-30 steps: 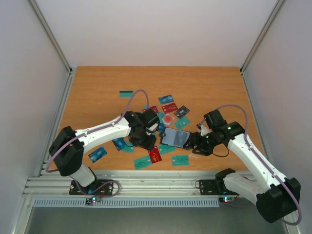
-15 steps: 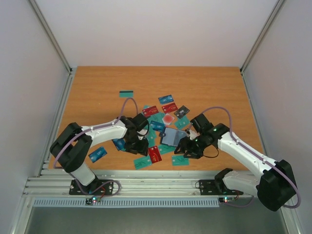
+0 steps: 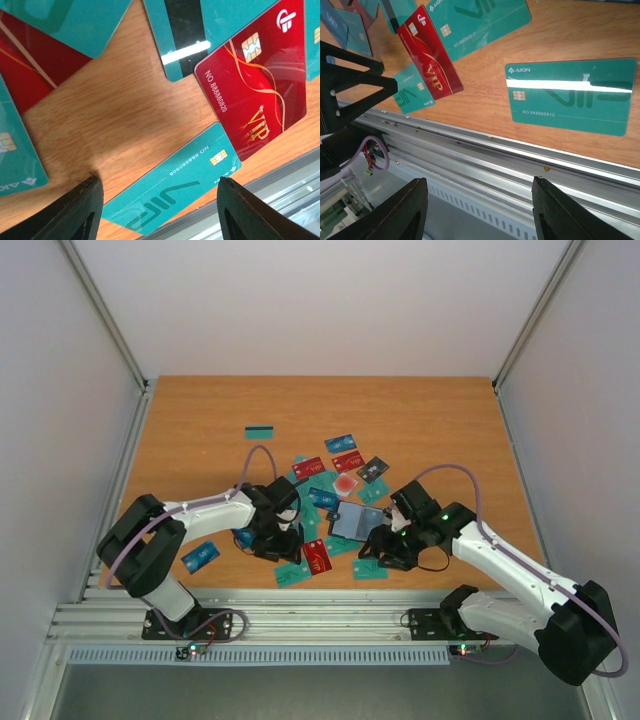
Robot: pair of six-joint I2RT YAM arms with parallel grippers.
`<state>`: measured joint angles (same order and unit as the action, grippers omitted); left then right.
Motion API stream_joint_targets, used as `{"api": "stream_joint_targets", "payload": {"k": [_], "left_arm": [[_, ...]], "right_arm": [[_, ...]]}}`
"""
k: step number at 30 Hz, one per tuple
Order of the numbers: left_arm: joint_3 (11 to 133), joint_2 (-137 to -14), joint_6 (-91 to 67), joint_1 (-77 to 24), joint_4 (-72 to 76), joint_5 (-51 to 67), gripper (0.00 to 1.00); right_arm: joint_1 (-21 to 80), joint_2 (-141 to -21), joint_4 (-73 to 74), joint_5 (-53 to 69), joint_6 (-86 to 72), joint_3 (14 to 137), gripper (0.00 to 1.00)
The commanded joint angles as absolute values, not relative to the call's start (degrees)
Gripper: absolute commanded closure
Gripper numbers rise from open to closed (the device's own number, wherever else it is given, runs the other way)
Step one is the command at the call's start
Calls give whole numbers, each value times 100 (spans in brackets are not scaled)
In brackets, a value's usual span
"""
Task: Put the credit cards into the card holder
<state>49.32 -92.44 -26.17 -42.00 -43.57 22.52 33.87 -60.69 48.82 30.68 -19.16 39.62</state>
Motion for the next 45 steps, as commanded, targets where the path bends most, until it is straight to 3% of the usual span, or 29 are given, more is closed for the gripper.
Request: {"api": "stream_joint_targets", "payload": {"k": [1,16,24,35,45], "left_arm": [[4320,-9266,-2888,-4205,-4183,2343,36],[3916,-9024,-3938,-4817,-3712,2874,39],[3987,-8818,-4263,-5014,-3909,2690,39],[3964,-8104,-3908,-4877,-4465,2211,47],[3885,-7805,-3520,-4529,-4302,2325,62]], "right_arm": [[3591,-5730,4747,2910,-2295,3762,41],[4109,-4878,4395,2749,-3465,3449,41],[4957,-4686,4104,2081,-4545,3105,41],[7136,-6541,2085,256,-6221,3394,41],[7832,-8180,1112,-537,-6850,3957,43]]}}
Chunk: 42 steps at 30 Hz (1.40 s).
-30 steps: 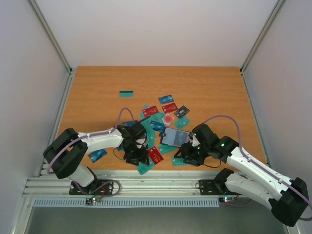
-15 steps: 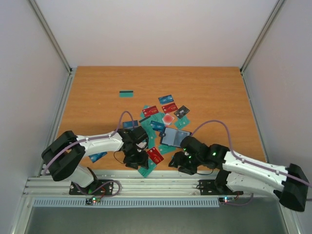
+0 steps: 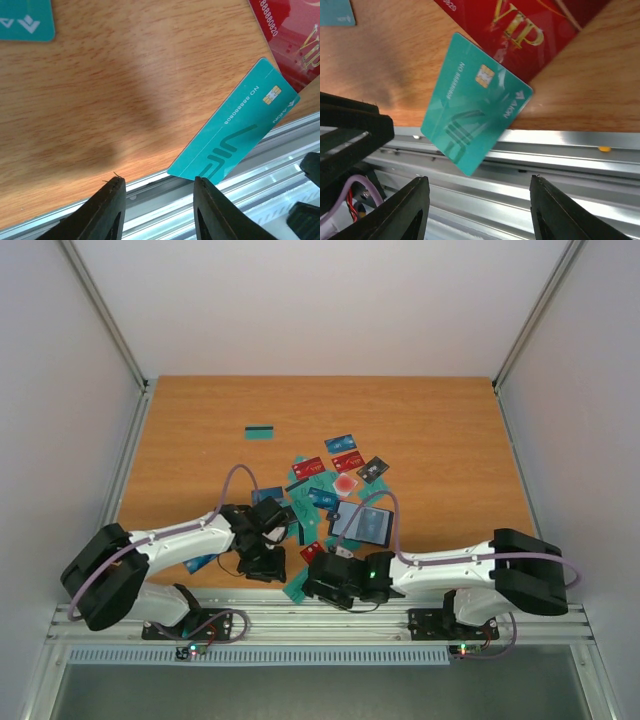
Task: Put the credit cards into the card holder
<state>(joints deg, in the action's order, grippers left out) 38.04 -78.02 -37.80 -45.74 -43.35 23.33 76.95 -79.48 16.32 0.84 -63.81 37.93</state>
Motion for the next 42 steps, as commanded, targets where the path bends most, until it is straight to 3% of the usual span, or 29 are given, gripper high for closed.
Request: {"api": "stream_joint_targets", "payload": {"k": [1,12,22,35,42], "left_arm": [[3905,-7853,-3453,-4507,-4306,2337,62],[3934,-8388,-3137,-4344,-3993,2602,67],[3937,-8698,-2993,-4327,-3874,2770,69],[3903,-9008,-2909,-4317,-3733,2957,73],[3930,-9004,-3001,-4323,-3707,2936,73]], "right_arm": [[7853,-8243,1116,-566,-6900,3974,43],[7999,-8794,981,-604,-7362,4079,40],[7999,-9227,-224,-722,-7768,3629,43],[7990,-9277,-682,-830,-7890,3441,66],[7948,-9023,-477,-733,-7789,3458,82]]}}
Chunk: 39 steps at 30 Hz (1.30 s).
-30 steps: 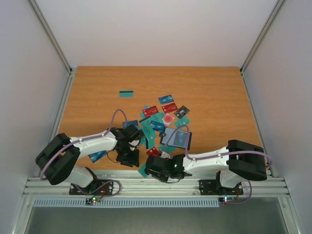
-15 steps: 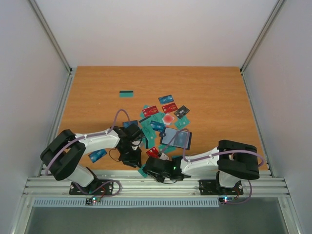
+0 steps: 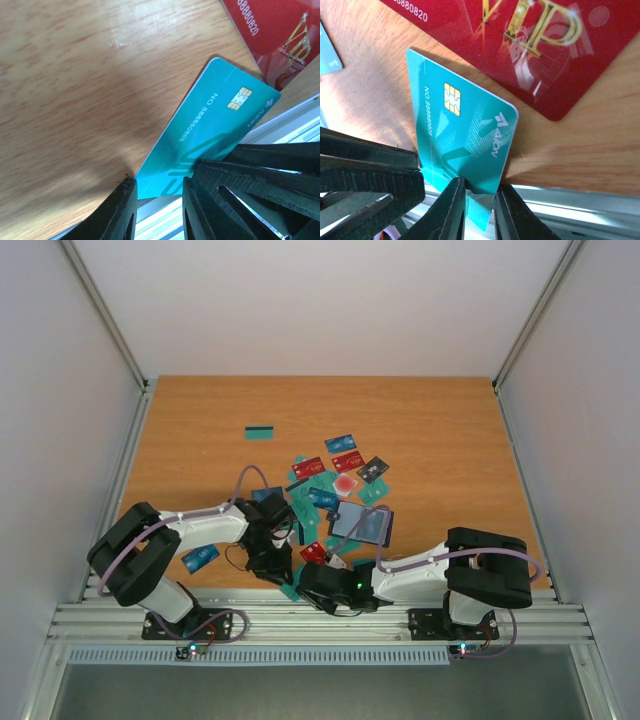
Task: Put the credit cards into the card holder
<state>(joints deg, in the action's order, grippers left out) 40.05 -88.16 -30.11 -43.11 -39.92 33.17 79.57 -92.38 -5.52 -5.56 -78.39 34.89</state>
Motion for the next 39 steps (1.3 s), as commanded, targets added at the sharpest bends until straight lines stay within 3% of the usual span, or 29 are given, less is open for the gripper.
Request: {"api": "stream_joint_targets", "payload": {"k": [1,7,14,20,24,28,34,39], "left_arm": [[3962,-8968,-3011,-4321,-3746,2909,73],[4355,-8591,-3056,-4317,-4228,2564,73],[5133,-8014,-3064,-4315,-5010,2076,72],[5726,-7686,-2994,-4318,-5242,1859,72],[6082,-7885,-2900,-4316,-5136,2081,72],[6516,-8223,-2736,-4320,-4925,2376,72],[7135,-9318,-2495,-4319,-4283,2929,72],[7815,-10279,-2346,-4308,-4061,3213,74]], "right_arm": [[7939,-8973,-425,-695,-7762,3474,85],[7859,-8616,-144,-458,-7560,3516,98],[7664,-7778,861,-184,-7032,3586,99],[6963,-6520,2573,504,-5543,3987,99],[6116,-5687,3564,1006,-4450,4207,99],[4557,-5274,4342,2069,-3076,4337,99],[2782,-5900,5005,3432,-1409,4624,99],[2023,-6494,4816,4023,-823,4619,99]]}}
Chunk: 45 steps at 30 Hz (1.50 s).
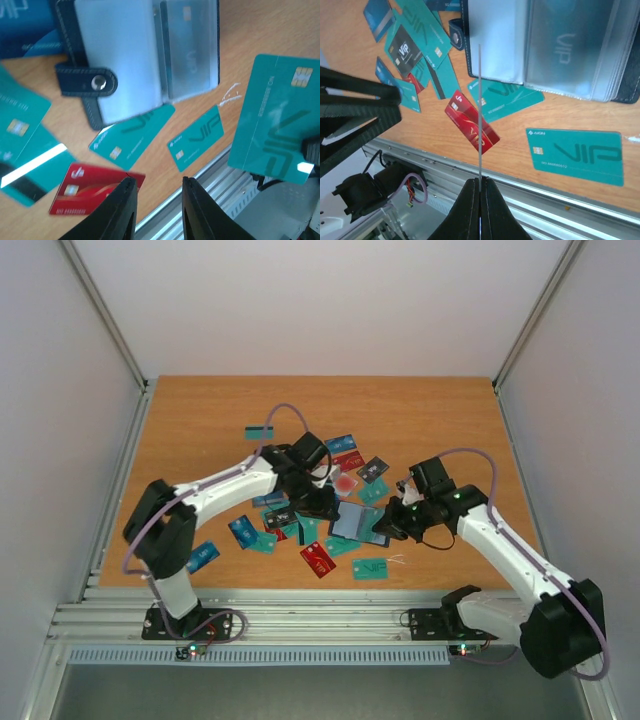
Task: Put the credit cards into the card holder
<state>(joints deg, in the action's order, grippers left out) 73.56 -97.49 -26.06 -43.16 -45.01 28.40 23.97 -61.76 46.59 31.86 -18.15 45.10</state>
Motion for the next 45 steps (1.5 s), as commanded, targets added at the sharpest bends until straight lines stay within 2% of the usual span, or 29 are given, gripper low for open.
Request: {"api": "stream_joint_targets", "payload": {"k": [1,5,13,45], "left_arm": [[7976,-10429,-2316,-4299,-4046,3221,75],[8330,-11006,-2145,-4248,-4064,3202,79],[8616,-11434,-1656,-4129,-4279,3091,80],[8275,-11910,-1245,-4052,-4015,2938,82]], "right_arm": [[1956,-6623,4721,4056,-754,4635,99],[1833,-7136,4374,4101,-560,4689,99],[1811,-7671,3580,3856,-399,4469,99],[1670,-8139,2559,3400,-208,4137,99]]}}
